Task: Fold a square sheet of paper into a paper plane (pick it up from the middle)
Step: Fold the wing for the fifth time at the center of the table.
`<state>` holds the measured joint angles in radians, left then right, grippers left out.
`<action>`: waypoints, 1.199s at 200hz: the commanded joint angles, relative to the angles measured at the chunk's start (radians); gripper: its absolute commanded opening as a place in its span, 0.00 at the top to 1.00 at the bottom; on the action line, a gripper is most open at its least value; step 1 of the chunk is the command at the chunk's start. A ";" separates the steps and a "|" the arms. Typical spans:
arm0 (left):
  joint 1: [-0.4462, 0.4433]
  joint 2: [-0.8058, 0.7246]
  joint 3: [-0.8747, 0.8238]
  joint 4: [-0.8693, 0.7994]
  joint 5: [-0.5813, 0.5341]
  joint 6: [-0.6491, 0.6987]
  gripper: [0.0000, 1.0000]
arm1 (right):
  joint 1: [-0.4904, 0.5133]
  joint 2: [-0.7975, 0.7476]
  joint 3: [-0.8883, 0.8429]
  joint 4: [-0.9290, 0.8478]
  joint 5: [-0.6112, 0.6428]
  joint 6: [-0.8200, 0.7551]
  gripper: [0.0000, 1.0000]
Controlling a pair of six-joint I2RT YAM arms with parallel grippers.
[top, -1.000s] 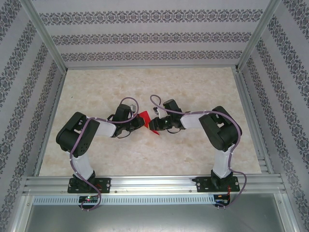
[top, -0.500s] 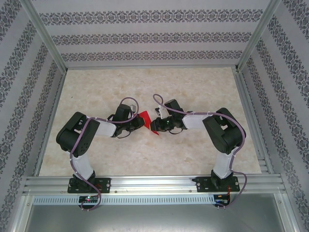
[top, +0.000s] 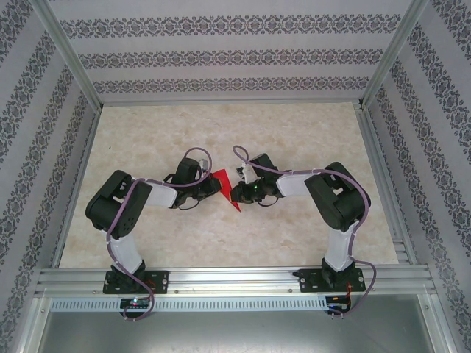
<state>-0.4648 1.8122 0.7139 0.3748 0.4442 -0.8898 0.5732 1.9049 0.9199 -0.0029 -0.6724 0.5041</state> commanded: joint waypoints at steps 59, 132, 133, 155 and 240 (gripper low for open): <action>-0.025 -0.073 -0.033 0.087 0.059 0.000 0.92 | 0.004 0.035 -0.013 -0.032 0.073 0.001 0.85; -0.061 -0.066 -0.093 0.120 0.022 -0.016 0.93 | 0.050 0.031 -0.023 -0.057 0.216 -0.014 0.88; -0.062 -0.066 -0.094 0.120 0.022 -0.015 0.93 | 0.052 0.032 -0.023 -0.056 0.217 -0.013 0.88; -0.064 -0.045 -0.085 0.141 0.023 -0.022 0.94 | 0.066 0.033 -0.029 -0.057 0.246 -0.018 0.88; -0.065 0.012 -0.035 0.094 0.008 -0.018 0.95 | 0.071 0.032 -0.029 -0.061 0.248 -0.017 0.86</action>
<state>-0.5198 1.8069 0.6483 0.4656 0.4820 -0.9020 0.6270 1.8782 0.9207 -0.0277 -0.5251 0.5037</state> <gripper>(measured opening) 0.062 0.136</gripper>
